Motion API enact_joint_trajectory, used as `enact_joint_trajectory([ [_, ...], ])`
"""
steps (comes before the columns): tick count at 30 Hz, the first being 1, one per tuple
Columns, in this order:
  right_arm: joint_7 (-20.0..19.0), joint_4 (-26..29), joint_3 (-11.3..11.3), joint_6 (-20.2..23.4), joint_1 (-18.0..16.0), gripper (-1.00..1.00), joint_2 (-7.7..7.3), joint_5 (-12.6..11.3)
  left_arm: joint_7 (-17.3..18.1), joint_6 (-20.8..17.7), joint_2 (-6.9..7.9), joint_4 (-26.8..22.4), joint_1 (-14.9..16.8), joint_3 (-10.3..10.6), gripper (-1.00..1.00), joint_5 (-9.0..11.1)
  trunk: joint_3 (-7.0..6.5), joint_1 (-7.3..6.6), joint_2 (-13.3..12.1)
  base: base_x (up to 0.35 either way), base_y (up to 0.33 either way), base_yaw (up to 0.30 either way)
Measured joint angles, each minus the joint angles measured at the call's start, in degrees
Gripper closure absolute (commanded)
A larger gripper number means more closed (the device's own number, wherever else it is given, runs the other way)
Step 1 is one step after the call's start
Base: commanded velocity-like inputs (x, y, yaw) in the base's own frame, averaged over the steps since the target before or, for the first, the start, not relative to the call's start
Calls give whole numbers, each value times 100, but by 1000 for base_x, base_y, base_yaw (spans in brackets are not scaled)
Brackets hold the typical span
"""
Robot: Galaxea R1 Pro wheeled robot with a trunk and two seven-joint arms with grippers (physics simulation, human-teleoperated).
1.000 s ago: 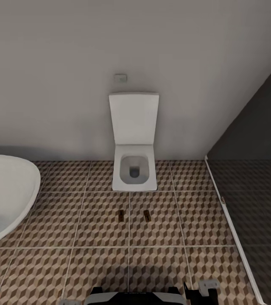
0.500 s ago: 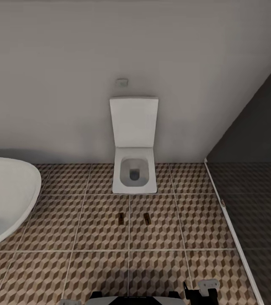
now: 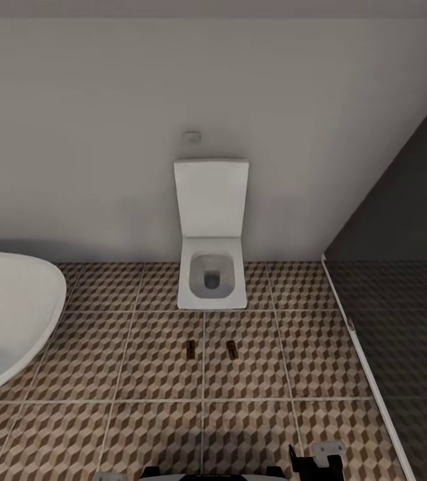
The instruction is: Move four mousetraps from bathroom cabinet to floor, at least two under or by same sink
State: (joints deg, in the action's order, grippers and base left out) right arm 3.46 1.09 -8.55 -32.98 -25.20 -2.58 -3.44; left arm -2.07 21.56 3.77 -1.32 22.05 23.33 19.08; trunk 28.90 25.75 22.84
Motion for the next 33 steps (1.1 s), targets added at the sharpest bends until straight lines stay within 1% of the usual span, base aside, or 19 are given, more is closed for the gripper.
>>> enact_joint_trajectory([
  [33,2,0,0,0,0,-100,3,0,0,-3,-33,13,0,0,-100,0,-306,0,0,0,0,0],
])
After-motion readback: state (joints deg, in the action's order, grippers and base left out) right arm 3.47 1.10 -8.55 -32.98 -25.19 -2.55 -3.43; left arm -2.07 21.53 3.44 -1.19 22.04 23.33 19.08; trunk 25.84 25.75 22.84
